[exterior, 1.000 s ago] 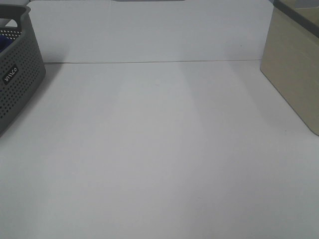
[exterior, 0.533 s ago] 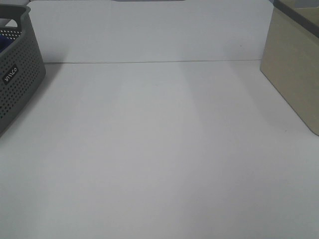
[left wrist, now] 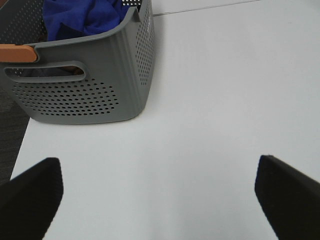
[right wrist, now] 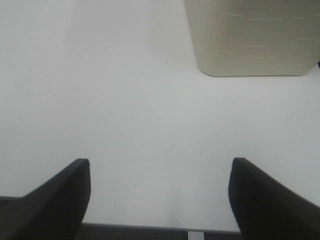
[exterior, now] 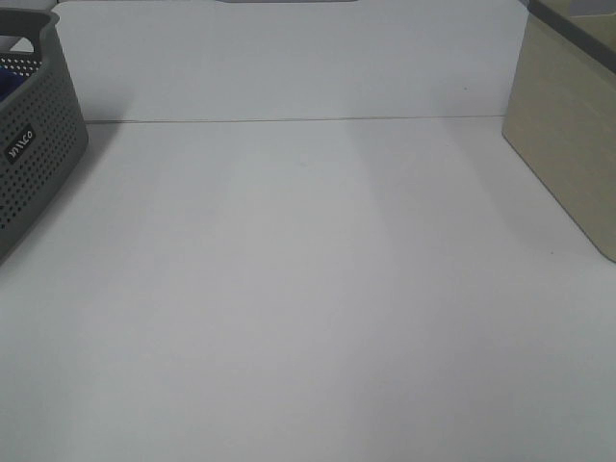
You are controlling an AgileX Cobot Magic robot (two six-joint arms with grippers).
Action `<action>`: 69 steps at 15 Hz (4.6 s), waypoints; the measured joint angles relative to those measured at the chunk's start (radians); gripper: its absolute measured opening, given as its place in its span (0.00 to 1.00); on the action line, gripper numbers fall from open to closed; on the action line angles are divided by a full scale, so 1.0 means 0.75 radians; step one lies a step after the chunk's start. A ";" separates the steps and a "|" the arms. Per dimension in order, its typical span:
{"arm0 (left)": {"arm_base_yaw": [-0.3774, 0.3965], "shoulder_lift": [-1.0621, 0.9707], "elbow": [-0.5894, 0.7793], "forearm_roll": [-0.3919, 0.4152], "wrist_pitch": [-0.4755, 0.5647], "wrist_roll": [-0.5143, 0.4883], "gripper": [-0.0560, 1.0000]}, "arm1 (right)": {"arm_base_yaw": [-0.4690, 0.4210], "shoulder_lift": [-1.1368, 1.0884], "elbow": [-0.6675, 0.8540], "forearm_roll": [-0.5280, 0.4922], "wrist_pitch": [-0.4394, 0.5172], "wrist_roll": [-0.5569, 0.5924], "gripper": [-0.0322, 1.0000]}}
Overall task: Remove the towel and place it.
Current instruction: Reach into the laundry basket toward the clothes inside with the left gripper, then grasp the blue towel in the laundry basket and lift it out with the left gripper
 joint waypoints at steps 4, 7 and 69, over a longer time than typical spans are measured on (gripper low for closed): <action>0.000 0.000 0.000 0.000 0.000 0.000 0.99 | 0.000 0.000 0.000 0.000 0.000 0.000 0.76; 0.000 0.000 0.000 0.000 0.000 0.000 0.99 | 0.000 0.000 0.000 0.000 0.000 0.000 0.76; 0.203 2.887 -1.587 0.572 -0.252 1.441 0.24 | 0.000 0.000 0.000 0.000 0.000 0.000 0.76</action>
